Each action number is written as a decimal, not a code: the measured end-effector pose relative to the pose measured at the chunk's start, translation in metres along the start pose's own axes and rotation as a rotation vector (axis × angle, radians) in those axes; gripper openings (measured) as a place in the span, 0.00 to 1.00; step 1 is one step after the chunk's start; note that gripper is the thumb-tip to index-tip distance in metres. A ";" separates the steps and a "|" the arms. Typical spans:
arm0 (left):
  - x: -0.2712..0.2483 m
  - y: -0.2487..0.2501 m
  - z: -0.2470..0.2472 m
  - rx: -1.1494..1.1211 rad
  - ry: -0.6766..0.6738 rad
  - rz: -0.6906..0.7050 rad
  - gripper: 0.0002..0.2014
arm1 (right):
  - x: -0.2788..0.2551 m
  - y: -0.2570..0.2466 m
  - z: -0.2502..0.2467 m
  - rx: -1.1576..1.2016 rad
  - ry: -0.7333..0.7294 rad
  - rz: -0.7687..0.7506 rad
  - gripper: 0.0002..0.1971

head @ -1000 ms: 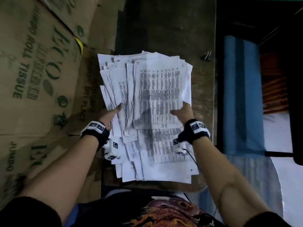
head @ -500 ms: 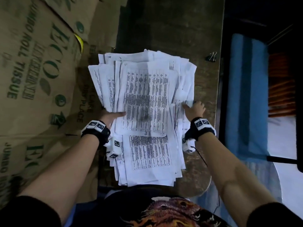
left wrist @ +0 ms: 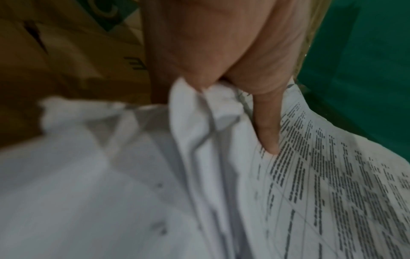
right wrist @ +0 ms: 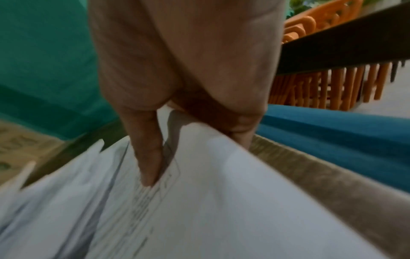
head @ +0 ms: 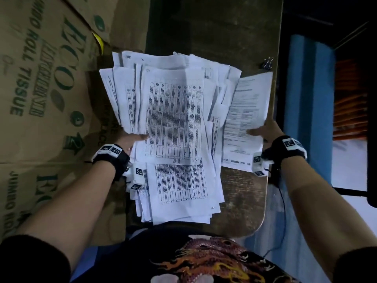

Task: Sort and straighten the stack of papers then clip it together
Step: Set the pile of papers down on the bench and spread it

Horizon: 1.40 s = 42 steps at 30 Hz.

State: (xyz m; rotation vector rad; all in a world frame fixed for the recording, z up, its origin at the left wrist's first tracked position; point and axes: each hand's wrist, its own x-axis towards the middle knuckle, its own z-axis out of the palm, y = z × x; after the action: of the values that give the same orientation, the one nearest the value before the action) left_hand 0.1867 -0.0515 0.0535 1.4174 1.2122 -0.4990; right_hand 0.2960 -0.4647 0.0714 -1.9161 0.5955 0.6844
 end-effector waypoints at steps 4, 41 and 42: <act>-0.012 0.004 0.000 0.018 0.060 0.037 0.53 | -0.007 0.008 0.006 -0.115 0.048 0.012 0.23; -0.014 -0.013 0.025 -0.056 0.027 0.200 0.36 | -0.052 -0.008 0.103 -0.607 0.144 0.109 0.57; -0.009 -0.012 0.024 -0.065 -0.001 0.166 0.37 | -0.050 -0.011 0.101 -0.596 0.106 0.125 0.58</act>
State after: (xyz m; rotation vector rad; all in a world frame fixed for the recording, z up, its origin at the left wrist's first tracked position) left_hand 0.1805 -0.0788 0.0495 1.4471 1.0888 -0.3423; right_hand 0.2462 -0.3630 0.0758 -2.4933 0.6270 0.9179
